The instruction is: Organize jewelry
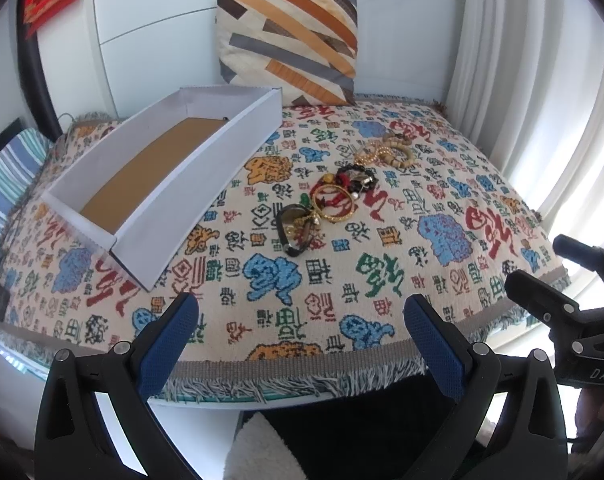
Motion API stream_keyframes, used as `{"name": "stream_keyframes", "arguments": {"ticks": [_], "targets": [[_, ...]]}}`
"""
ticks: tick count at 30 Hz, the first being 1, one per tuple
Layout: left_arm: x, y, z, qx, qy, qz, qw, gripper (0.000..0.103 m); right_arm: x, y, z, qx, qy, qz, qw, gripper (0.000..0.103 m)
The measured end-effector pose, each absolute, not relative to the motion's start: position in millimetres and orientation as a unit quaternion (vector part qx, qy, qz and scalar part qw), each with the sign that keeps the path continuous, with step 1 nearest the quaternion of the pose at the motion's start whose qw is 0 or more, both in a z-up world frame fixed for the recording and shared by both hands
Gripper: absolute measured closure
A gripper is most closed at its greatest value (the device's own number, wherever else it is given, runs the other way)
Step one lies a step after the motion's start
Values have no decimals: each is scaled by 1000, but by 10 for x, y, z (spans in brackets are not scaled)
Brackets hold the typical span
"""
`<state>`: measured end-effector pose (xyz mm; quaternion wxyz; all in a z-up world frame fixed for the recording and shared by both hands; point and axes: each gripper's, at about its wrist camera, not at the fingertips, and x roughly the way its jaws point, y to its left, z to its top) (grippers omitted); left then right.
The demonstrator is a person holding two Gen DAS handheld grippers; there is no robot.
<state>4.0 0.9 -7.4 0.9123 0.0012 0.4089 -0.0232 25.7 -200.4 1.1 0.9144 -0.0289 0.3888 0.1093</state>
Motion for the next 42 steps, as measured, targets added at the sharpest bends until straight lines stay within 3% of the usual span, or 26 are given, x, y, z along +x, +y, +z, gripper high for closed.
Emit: {"name": "stream_keyframes", "arguments": {"ticks": [42], "targets": [[58, -34, -155, 4, 415, -24, 909, 1, 279, -2028, -60, -23, 394, 110, 912, 0]]}}
